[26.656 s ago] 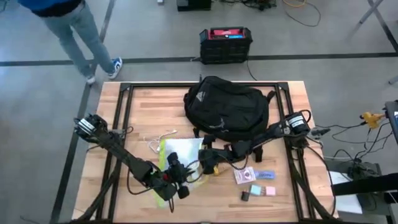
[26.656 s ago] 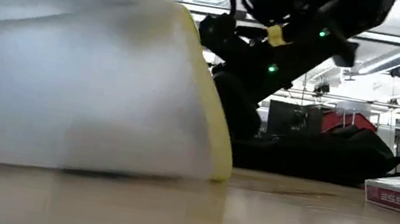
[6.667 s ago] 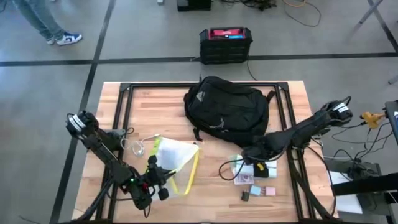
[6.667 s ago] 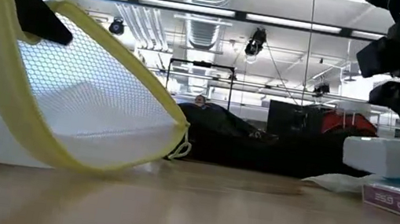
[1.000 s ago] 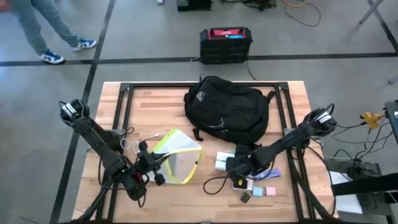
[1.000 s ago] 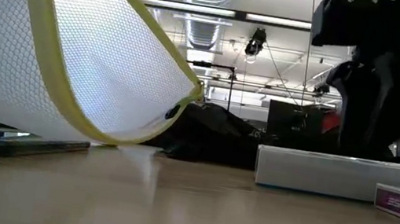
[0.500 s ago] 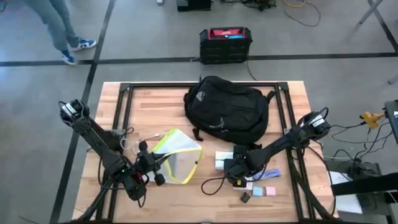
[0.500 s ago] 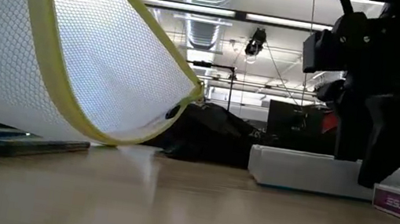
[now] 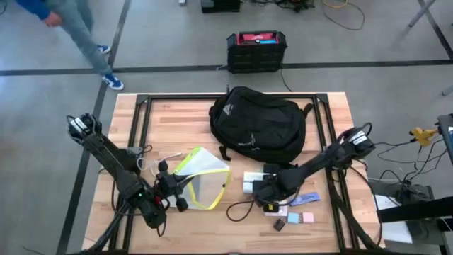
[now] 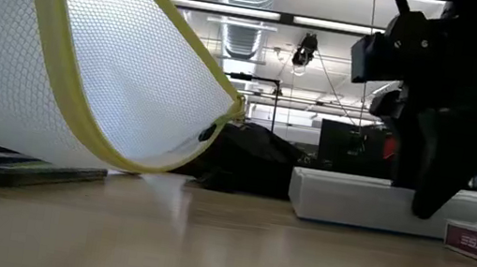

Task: Unpack backpack
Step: Put the white medicine organizer into the yellow green zip bag

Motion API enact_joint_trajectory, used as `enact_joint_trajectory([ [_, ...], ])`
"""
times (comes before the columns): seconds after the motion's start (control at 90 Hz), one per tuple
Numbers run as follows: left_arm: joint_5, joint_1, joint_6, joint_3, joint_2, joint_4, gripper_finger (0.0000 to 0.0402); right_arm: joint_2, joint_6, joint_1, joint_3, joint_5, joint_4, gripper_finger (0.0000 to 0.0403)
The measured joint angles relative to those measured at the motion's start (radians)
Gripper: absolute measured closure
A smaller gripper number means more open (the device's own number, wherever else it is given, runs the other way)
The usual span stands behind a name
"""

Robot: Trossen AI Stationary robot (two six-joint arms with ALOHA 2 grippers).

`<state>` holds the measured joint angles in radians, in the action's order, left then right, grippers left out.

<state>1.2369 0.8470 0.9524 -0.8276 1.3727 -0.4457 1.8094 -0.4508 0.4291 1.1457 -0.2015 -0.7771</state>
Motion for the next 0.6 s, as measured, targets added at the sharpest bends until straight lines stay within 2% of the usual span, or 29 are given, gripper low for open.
enact_joint_trajectory([
  [0.289,-0.015,0.000,0.000,0.000,0.000,0.003,0.0402,0.005,0.065,0.003,0.148,0.008,-0.154,0.0261],
  [0.467,-0.019,0.000,0.004,0.000,0.000,0.005,0.0402,0.003,0.098,0.003,0.270,0.011,-0.249,0.0307],
  [0.6,-0.019,0.000,0.004,0.000,0.000,0.012,0.0402,0.002,0.131,0.005,0.342,0.054,-0.234,0.0352],
])
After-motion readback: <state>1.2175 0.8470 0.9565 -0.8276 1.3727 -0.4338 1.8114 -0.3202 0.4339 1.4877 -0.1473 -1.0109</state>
